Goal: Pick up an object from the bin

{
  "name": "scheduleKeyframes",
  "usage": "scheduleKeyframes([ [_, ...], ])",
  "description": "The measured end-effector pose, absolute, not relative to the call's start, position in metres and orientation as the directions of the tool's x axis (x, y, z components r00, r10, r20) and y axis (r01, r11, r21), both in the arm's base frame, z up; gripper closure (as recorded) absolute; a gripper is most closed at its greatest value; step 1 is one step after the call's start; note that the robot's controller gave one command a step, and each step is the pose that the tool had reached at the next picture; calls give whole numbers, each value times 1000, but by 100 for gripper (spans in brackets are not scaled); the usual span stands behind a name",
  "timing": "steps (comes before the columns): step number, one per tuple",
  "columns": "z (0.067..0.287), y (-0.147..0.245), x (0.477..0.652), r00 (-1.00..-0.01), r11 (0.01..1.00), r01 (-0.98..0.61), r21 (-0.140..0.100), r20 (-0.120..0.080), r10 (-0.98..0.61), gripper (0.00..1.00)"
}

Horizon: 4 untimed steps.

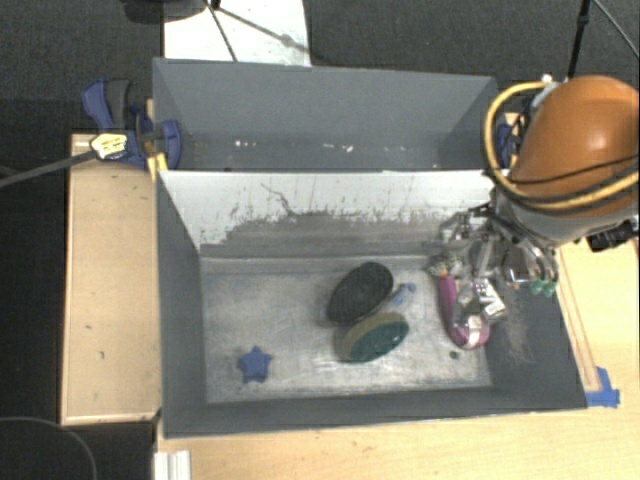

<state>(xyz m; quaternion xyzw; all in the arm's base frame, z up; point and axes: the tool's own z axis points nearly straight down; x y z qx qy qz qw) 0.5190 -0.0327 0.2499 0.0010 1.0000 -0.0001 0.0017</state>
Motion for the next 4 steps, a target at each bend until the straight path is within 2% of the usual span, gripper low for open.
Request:
scheduleKeyframes([
  [1,123,-6,573,-998,998,-64,1,3,-64,0],
  [2,98,12,577,-989,989,-146,-6,-8,-146,0],
  [3,92,47,568,-998,998,66,-12,-19,66,0],
  [4,92,47,564,-998,998,66,-12,3,66,100],
])
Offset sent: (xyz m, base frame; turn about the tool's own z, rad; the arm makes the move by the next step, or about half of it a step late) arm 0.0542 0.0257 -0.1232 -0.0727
